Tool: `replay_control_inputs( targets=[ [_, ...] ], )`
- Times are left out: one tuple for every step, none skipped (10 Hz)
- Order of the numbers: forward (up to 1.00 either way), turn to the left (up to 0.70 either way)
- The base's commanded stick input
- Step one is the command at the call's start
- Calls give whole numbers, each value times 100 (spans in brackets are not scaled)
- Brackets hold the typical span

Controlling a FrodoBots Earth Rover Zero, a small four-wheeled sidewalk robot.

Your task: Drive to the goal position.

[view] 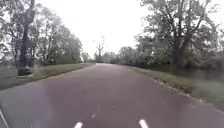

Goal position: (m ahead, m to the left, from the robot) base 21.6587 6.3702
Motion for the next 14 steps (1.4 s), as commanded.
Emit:
replay_control_inputs(
  targets=[
    [70, 0],
    [70, 0],
    [70, 0],
    [70, 33],
    [70, 8],
    [70, 0],
    [70, 0],
    [70, 0],
    [70, 0],
    [70, 0],
    [70, 0],
    [70, 0],
    [70, 0],
    [70, 0]
  ],
)
